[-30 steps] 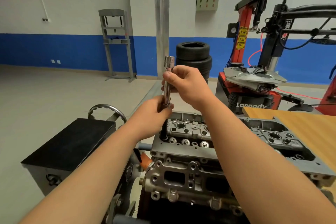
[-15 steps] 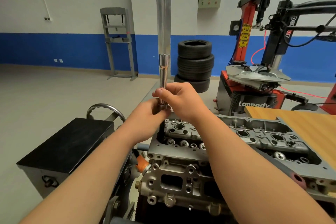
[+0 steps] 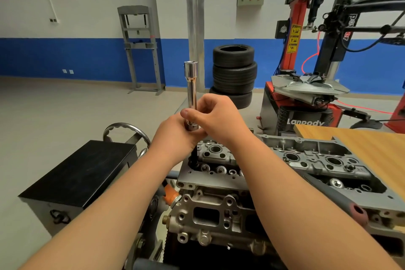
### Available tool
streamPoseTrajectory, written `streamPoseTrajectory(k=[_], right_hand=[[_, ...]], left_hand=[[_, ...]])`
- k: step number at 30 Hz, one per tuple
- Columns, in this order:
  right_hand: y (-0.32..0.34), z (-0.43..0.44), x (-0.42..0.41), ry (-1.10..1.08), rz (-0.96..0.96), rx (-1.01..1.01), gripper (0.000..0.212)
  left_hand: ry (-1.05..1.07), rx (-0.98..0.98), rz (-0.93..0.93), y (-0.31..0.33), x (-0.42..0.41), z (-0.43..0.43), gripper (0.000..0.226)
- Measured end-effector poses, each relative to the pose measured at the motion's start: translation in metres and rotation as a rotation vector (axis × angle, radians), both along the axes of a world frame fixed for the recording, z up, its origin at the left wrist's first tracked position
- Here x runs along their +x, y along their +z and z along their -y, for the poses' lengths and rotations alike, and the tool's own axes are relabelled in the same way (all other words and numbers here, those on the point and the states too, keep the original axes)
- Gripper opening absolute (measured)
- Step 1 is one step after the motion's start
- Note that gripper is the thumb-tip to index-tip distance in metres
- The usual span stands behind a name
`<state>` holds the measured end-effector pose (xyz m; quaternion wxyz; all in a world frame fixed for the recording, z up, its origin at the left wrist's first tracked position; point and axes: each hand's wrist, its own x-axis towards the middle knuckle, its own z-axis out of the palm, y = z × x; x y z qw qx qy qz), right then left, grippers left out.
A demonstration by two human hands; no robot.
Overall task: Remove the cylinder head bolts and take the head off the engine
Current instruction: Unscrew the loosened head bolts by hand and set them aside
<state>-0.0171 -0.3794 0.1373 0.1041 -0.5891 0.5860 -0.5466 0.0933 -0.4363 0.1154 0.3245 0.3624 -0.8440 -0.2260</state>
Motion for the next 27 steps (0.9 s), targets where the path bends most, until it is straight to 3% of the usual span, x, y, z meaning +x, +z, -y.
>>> streamPoseTrajectory(k=[2, 4, 7, 11, 16, 19, 24, 27], right_hand=[[0.001, 0.000, 0.002, 0.000, -0.031, -0.010, 0.030], [0.002, 0.000, 0.000, -0.001, -0.089, -0.025, 0.031], [0.006, -0.004, -0.007, 0.030, -0.146, 0.023, 0.020], [0.005, -0.006, -0.006, 0.095, -0.115, 0.084, 0.022], [0.002, 0.000, 0.000, -0.031, -0.091, 0.025, 0.024], [0.003, -0.002, -0.002, 0.039, -0.072, 0.026, 0.017], [0.002, -0.003, -0.004, 0.154, -0.015, 0.127, 0.020], [0.001, 0.000, -0.002, 0.099, -0.079, 0.110, 0.020]], left_hand=[[-0.084, 0.077, 0.020, -0.001, 0.003, 0.001, 0.010], [-0.244, 0.278, -0.042, -0.002, 0.012, 0.004, 0.003], [-0.412, 0.506, -0.167, -0.006, 0.022, 0.010, 0.015], [-0.239, 0.357, -0.293, -0.012, 0.018, 0.011, 0.007], [-0.010, 0.025, -0.270, -0.016, 0.003, 0.003, 0.022], [-0.031, 0.065, -0.225, -0.016, 0.001, 0.004, 0.017], [-0.378, 0.451, -0.266, -0.014, 0.020, 0.014, 0.014], [-0.353, 0.329, -0.230, -0.012, 0.022, 0.017, 0.009]])
